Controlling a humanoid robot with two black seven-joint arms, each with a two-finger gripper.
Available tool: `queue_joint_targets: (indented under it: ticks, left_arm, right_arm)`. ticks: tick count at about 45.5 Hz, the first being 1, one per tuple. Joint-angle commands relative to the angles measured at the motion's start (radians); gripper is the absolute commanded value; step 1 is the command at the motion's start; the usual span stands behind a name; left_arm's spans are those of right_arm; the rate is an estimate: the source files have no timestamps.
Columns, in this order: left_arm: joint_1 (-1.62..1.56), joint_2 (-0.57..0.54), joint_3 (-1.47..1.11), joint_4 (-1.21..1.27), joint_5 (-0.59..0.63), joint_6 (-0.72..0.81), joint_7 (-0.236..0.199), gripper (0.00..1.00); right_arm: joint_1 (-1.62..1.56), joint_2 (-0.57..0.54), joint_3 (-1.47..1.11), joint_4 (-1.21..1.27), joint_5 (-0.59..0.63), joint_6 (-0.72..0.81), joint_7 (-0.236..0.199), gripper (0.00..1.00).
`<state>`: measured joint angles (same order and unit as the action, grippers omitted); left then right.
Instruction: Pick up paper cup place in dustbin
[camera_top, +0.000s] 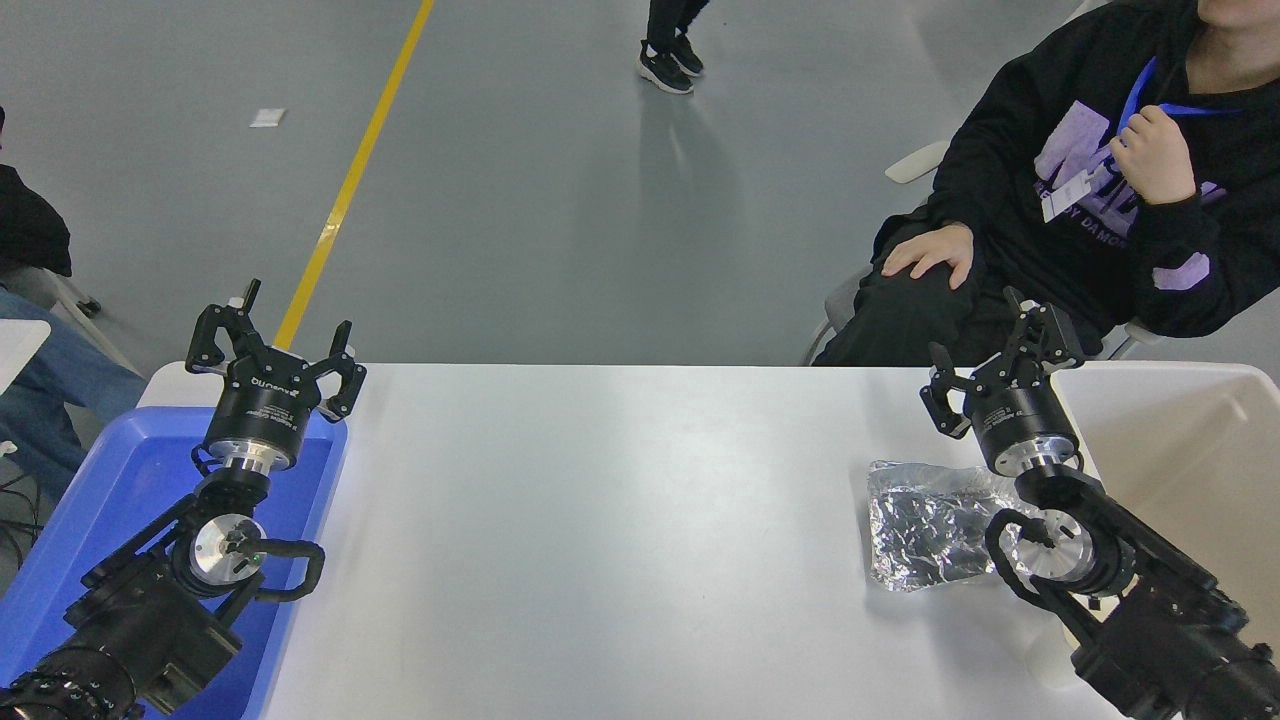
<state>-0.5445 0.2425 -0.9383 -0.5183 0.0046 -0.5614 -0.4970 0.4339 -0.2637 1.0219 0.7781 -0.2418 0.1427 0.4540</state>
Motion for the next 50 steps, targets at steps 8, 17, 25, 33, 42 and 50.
queue_joint_targets:
  ticks: [8,17,25,33,42,50]
  left_arm:
    - [0.000,0.000,0.001,0.001,0.000,0.000,0.000,0.98]
    - [0.000,0.000,-0.001,0.000,0.000,0.000,0.000,0.98]
    - [0.000,0.000,-0.001,0.000,0.000,0.000,0.000,0.98]
    - [0.000,0.000,-0.001,0.000,0.000,0.000,0.000,0.98]
    - [0.000,0.000,-0.001,0.001,0.000,0.000,0.000,0.98]
    - [0.000,0.000,-0.002,0.001,0.000,0.000,-0.002,0.98]
  right_arm:
    - [-0.003,-0.003,0.001,0.003,0.001,-0.002,0.003,1.00]
    - [-0.001,-0.005,0.004,0.004,0.006,-0.002,0.003,1.00]
    - [0.000,-0.005,0.003,0.004,0.006,-0.005,0.002,1.00]
    - [0.000,-0.005,-0.003,0.006,0.006,-0.005,0.000,1.00]
    - [0.006,-0.026,-0.005,0.009,0.006,-0.002,-0.005,1.00]
    - [-0.020,-0.094,-0.081,0.087,0.007,-0.008,-0.008,1.00]
